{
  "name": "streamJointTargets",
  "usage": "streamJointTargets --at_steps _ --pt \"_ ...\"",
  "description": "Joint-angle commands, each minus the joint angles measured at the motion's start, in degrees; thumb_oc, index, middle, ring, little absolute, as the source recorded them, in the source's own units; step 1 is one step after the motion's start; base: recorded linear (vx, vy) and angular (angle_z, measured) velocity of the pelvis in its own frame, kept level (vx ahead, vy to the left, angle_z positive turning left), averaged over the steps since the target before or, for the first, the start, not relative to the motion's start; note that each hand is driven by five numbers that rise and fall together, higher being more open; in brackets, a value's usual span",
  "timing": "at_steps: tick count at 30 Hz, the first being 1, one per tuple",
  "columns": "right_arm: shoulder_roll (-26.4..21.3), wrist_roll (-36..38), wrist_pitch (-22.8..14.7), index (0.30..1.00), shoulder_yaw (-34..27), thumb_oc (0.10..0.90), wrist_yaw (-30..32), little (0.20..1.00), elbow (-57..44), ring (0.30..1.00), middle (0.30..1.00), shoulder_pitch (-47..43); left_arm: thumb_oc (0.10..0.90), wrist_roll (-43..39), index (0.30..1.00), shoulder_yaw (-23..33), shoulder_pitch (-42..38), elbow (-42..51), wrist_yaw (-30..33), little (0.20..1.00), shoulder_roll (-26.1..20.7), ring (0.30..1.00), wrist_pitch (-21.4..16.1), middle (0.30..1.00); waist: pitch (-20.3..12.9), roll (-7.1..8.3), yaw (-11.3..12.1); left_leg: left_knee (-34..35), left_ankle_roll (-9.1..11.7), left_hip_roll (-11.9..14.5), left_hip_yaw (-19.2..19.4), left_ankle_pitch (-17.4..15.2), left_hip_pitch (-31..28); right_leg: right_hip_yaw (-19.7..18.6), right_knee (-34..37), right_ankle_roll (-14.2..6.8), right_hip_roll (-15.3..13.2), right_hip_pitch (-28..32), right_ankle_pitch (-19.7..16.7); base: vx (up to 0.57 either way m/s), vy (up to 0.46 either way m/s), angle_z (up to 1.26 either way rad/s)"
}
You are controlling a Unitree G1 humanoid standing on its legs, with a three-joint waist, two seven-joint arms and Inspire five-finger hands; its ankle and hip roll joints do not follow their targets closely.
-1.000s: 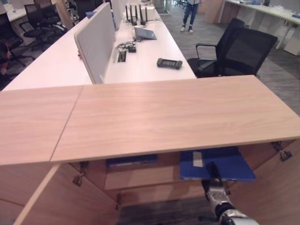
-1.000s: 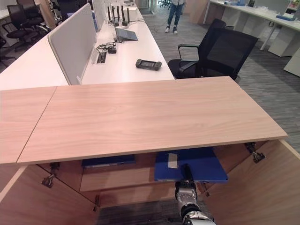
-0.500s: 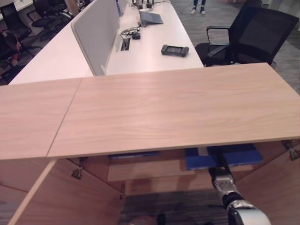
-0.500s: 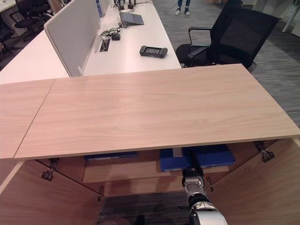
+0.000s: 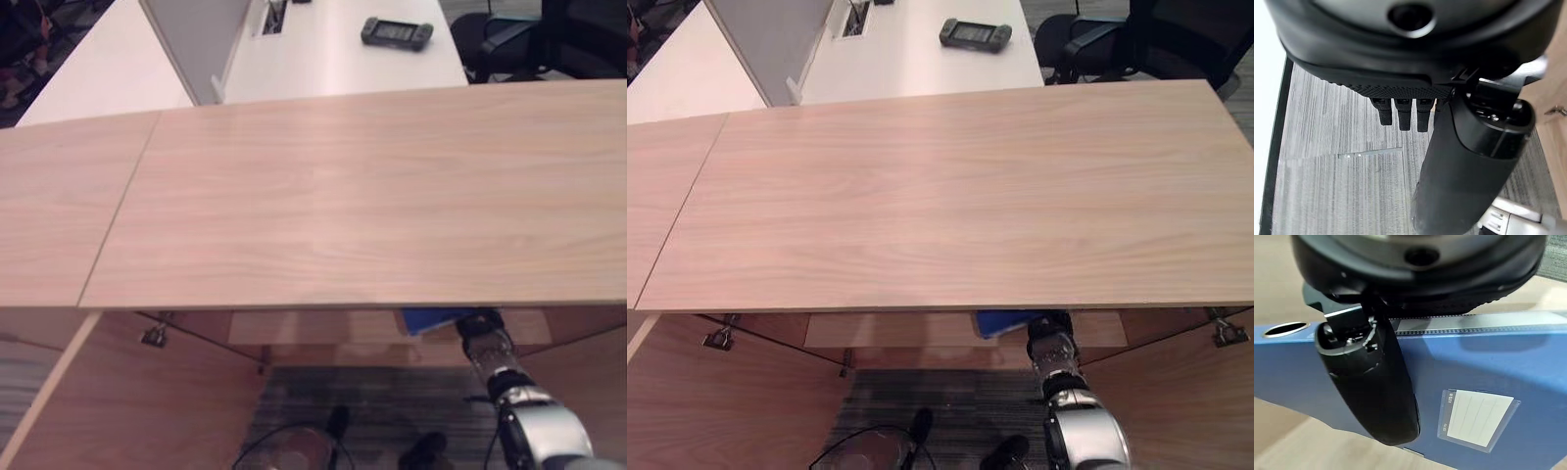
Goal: Put the empty folder in the office cabinet
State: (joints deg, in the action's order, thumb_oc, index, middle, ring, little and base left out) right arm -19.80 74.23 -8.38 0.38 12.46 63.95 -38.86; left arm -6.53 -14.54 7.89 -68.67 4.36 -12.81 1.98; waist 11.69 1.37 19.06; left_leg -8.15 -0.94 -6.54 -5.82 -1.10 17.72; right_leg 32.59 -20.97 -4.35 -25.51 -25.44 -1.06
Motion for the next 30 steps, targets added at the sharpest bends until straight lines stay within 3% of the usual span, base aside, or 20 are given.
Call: streamJointTargets --at_steps 1,10,16,19,26,27,28,30 --pt "-4.4 -1.8 -4.6 0.300 0.1 0.400 -2.4 0.300 -5.2 0.300 0.300 -7.0 0.800 -1.9 0.900 -1.1 2.9 -0.7 1.2 0.900 -4.9 0.900 0.6 0.900 0.7 0.41 1.4 7.7 -1.5 0.1 -1.7 -1.4 -3.4 -6.6 -5.4 -9.5 -4.5 0.1 1.6 -0.03 -0.040 0.10" --pt "-7.3 -0.9 -2.6 0.300 -0.4 0.400 -2.2 0.300 3.1 0.300 0.300 -11.0 0.800 -1.9 0.900 -4.3 1.4 2.2 0.3 0.900 -5.3 0.900 0.9 0.900 2.4 -0.83 2.4 7.9 -1.4 -0.1 -2.6 -1.2 -0.8 -7.7 -9.0 -9.6 -5.7 -4.9 3.1 -0.02 -0.045 0.05" --pt "-6.9 4.6 -7.2 0.300 -4.2 0.400 -1.9 0.300 -1.0 0.300 0.300 -12.8 0.800 -2.5 0.900 -6.5 1.2 7.4 0.7 0.900 -5.3 0.900 0.5 0.900 4.5 -5.03 3.8 6.4 -1.5 -1.9 -3.7 -1.2 2.2 -8.1 -11.7 -9.9 -7.3 -7.6 4.5 -0.05 0.008 0.10" --pt "-7.8 5.6 -8.5 0.300 -4.6 0.400 -0.8 0.300 -1.4 0.300 0.300 -14.5 0.800 -3.5 0.900 -7.8 1.3 10.8 0.5 0.900 -5.6 0.900 0.8 0.900 5.5 -6.18 4.3 5.3 -1.7 -2.7 -4.0 -1.1 4.0 -8.4 -13.2 -10.0 -8.4 -9.4 4.8 -0.05 -0.001 0.12" --pt "-7.1 6.3 -10.2 0.300 -4.5 0.400 -0.5 0.300 -4.4 0.300 0.300 -14.2 0.800 -3.0 0.900 -9.1 1.8 10.8 0.0 0.900 -5.6 0.900 1.4 0.900 5.4 -5.84 3.7 4.4 -1.9 -3.5 -4.6 -1.2 6.2 -9.1 -14.8 -10.0 -9.1 -11.4 5.5 -0.01 -0.013 0.14" --pt "-7.0 6.3 -10.1 0.681 -4.4 0.654 -0.5 0.681 -4.3 0.681 0.681 -14.2 0.800 -3.0 0.900 -9.0 1.8 10.7 0.0 0.900 -5.6 0.900 1.5 0.900 5.3 -5.80 3.6 4.5 -1.9 -3.5 -4.7 -1.2 6.2 -9.1 -15.0 -10.0 -9.2 -11.5 5.5 0.00 -0.014 0.07" --pt "-7.0 6.3 -10.1 0.900 -4.4 0.800 -0.5 0.900 -4.4 0.900 0.900 -14.2 0.800 -2.9 0.900 -9.0 1.8 10.7 0.0 0.900 -5.6 0.900 1.5 0.900 5.3 -5.76 3.6 4.5 -1.9 -3.5 -4.7 -1.2 6.2 -9.2 -15.0 -10.0 -9.2 -11.6 5.5 0.01 -0.007 0.05" --pt "-6.5 6.3 -9.3 0.900 -3.6 0.800 -1.1 0.900 -3.6 0.900 0.900 -13.7 0.800 -2.7 0.900 -8.7 1.7 10.4 -0.2 0.900 -5.8 0.900 1.4 0.900 5.1 -5.35 3.6 4.9 -1.9 -3.4 -4.9 -1.1 6.1 -9.2 -15.0 -9.9 -9.2 -11.6 5.5 0.01 -0.017 0.06"
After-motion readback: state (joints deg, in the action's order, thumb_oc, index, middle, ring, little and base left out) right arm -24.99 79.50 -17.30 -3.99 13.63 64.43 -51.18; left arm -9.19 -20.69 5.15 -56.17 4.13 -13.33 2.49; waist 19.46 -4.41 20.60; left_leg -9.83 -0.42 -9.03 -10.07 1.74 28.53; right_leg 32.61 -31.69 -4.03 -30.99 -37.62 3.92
